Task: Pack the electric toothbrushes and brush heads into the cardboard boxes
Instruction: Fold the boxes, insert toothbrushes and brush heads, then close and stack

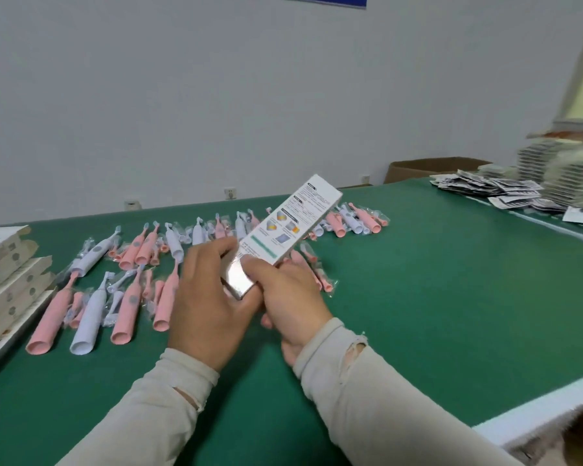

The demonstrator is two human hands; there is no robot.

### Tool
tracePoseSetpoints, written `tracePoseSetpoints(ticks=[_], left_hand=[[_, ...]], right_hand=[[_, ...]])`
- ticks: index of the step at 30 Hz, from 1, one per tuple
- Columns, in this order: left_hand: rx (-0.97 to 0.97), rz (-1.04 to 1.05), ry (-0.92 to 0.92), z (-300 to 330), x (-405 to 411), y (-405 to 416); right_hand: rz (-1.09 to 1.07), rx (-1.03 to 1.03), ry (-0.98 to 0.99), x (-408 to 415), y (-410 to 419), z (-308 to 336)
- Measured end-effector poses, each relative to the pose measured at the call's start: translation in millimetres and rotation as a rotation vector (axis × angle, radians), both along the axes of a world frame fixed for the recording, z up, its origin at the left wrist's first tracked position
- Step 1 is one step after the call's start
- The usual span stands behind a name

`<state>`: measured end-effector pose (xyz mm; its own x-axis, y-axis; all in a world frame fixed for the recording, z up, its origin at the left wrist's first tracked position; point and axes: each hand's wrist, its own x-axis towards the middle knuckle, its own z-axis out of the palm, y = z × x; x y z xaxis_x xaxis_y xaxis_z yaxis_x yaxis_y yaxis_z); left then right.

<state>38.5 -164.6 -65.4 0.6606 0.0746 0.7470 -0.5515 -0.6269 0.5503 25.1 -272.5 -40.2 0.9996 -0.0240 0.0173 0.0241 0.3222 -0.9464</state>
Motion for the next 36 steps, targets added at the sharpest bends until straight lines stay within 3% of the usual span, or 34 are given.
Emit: tracePoseSetpoints(ticks=[4,8,12,16,19,23,29,36], left_hand=[[0.084,-0.158,0.114,5,0,-17],[0.144,-0.194,0.156,-15,-4,-20],[0.062,-0.253,0.143,-34,-3,-17],[0.018,-0.277,0.082,-29,-1,-18],[0.033,-0.281,0.069,-33,2,-18],[0.024,-0.294,0.084,-35,2,-18],[0.013,-0.303,0.095,-36,4,-17],[0.033,-0.279,0.111,-37,6,-18]], right_hand=[[-0.249,0.041,0.060,14,-37,1],[-0.638,-0.208,0.202,49,-144,-3],[-0.859,-0.417,0.416,62,-240,-20],[-0.929,-0.717,0.597,66,-283,-28],[-1.004,-1.100,0.555,63,-273,-30],[-0.822,-1.496,0.569,63,-263,-43],[-0.886,-1.560,0.549,66,-279,-48],[-0.898,-1.493,0.473,53,-265,-41]])
